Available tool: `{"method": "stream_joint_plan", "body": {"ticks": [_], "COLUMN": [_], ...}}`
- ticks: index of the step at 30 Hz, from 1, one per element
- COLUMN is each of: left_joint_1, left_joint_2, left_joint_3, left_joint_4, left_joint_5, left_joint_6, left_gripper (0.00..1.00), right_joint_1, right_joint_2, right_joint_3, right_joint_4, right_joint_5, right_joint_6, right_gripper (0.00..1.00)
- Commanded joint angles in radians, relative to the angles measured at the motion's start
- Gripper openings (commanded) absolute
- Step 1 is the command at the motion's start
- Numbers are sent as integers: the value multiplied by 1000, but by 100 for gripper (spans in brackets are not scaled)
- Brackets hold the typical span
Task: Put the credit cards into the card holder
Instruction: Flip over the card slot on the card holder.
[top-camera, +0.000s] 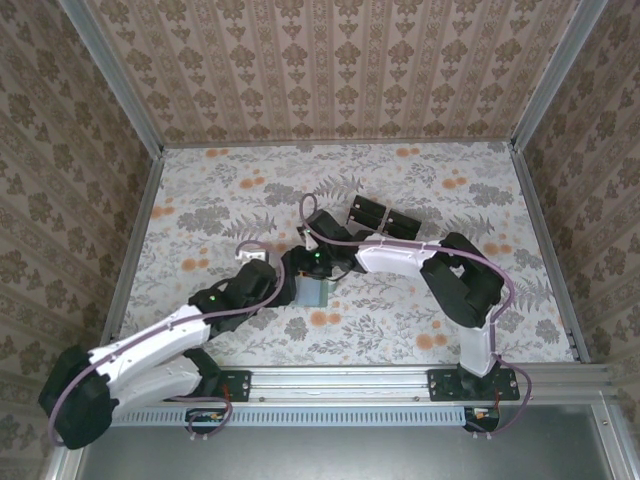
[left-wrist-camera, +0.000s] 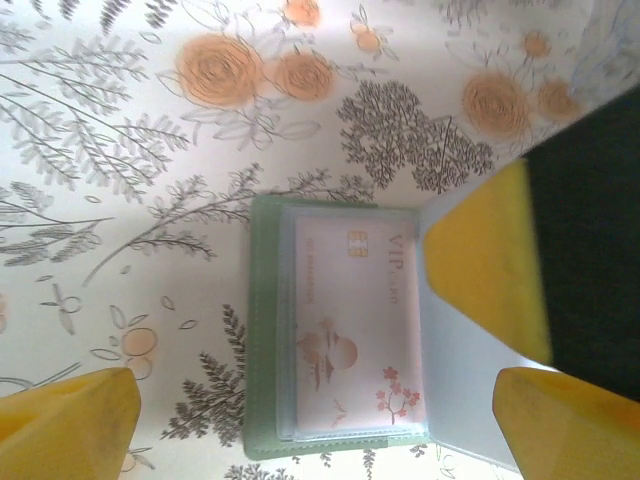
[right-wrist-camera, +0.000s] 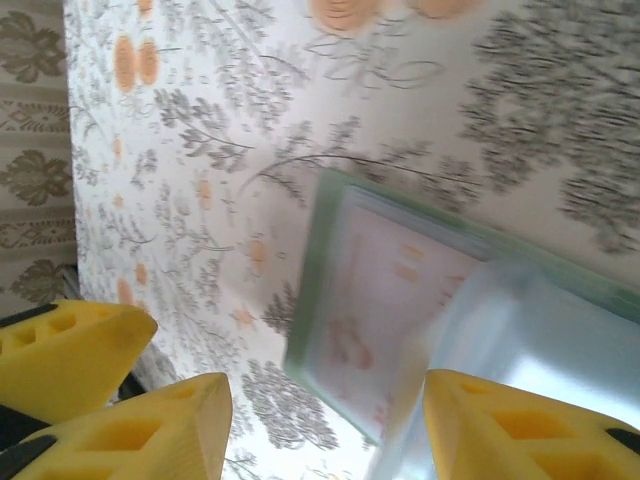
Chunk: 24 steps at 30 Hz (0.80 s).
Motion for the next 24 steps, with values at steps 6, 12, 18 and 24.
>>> {"method": "stream_joint_plan", "body": {"ticks": [6, 12, 18, 24], "left_joint_1": [38, 58, 66, 72], "left_joint_2": [-159, -166, -142, -78], "left_joint_3": [-36, -47, -52, -18], "left_joint_4": [-99, -109, -87, -91], "left_joint_5": [-59, -30, -8, -4], "left_joint_6": [-62, -55, -48, -27], "left_gripper": [100, 100, 100, 100], "right_joint_1": [54, 53, 25, -71], "right_joint_2": [172, 151, -23, -228], "right_joint_3": [155, 165, 90, -7], "right_joint_4": [-71, -71, -59, -294], "right_joint_5": [40, 33, 25, 154], "right_joint_6": [20, -2, -76, -269], "right_gripper": [55, 55, 55, 55]}}
